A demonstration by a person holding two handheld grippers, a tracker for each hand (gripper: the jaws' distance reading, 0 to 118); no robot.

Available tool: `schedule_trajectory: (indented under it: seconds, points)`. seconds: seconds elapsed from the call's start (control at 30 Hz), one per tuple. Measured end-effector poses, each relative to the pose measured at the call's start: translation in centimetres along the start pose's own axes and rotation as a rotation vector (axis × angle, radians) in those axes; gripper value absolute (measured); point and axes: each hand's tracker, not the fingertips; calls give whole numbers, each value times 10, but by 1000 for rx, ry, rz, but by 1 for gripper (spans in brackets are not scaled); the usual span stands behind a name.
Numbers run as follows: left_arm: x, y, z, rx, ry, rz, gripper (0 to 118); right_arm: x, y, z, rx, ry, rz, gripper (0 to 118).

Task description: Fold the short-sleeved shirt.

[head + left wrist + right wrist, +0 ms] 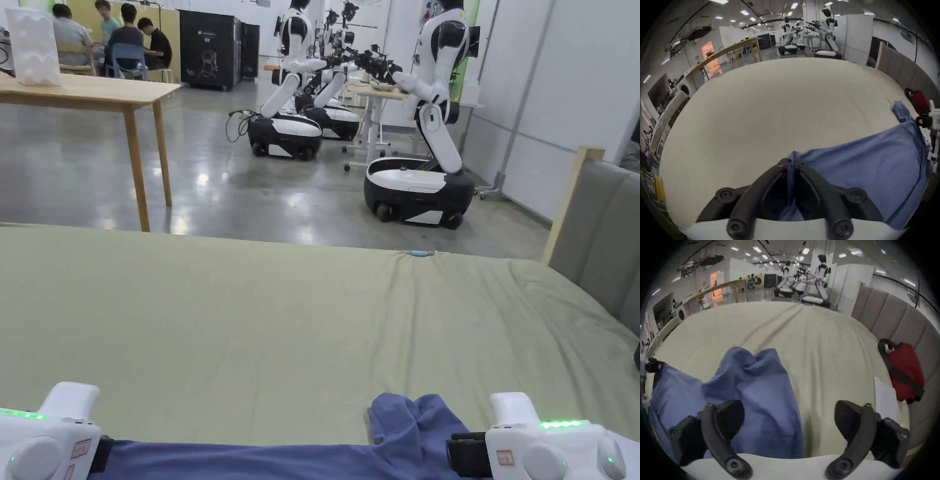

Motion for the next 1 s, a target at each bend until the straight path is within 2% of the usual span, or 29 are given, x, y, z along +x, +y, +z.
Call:
schedule_trajectory:
  seconds: [0.03, 0.07, 0.1, 0.17, 0.27, 0.3, 0.43, 0.6, 0.67, 0.83, 0.97, 1.0]
  points:
    - [3, 0, 6, 16, 7, -3, 5, 0, 2, -9, -35, -3, -12, 61]
    - [4, 1, 11, 28, 12, -6, 5, 0, 3, -15, -65, 8, -14, 27]
    - [5, 1, 15, 35, 14, 0, 5, -2, 1, -12, -92, -1, -19, 17]
    - [-1, 5, 17, 33, 6, 8, 5, -1, -2, -9, -110, 48, -112, 6]
    - [-3, 4, 30, 55, 21, 2, 5, 1, -3, 22, -17, 51, -132, 2]
    - [-4, 3, 38, 72, 21, 7, 5, 1, -4, 35, 22, 41, -117, 2]
    - [-9, -9, 94, 174, -5, 35, 5, 6, -14, 99, 164, 102, -71, 2]
    - [-13, -61, 189, 291, -26, 44, 5, 8, -70, 198, 312, 126, -4, 2]
    - [-16, -88, 212, 278, -30, 33, 5, 5, -102, 227, 339, 112, 31, 2]
    - [-22, -167, 225, 135, -19, -19, 5, -7, -185, 242, 241, 100, 94, 2]
    - [-30, -212, 213, 33, -64, 52, 5, -11, -233, 221, 105, 96, 124, 2]
    - [-31, -217, 212, 32, -51, 53, 5, -11, -238, 219, 87, 97, 106, 2]
